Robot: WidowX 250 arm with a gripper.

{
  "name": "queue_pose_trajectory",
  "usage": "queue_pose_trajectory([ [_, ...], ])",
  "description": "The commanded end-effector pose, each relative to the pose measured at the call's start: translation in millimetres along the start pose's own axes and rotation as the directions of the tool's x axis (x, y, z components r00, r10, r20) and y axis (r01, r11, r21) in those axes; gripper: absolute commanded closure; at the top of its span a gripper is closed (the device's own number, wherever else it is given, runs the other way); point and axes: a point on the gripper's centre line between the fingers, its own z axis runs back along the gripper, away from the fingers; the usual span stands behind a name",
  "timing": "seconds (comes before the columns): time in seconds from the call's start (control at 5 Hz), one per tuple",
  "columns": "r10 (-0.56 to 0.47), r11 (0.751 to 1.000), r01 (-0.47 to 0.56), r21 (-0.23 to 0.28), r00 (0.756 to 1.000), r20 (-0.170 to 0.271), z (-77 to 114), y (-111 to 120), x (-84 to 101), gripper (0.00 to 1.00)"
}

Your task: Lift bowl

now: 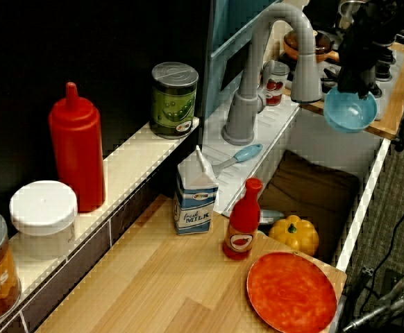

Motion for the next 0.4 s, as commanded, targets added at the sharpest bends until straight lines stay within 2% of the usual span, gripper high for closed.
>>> queue_pose_trajectory([
  [0.0,-0.027,0.999,0.029,-0.026,0.998,0.056,30.1,-9.4,9.2,1.00],
  [0.2,-0.028,0.999,0.029,-0.027,0.998,0.059,30.9,-7.6,6.4,1.00],
])
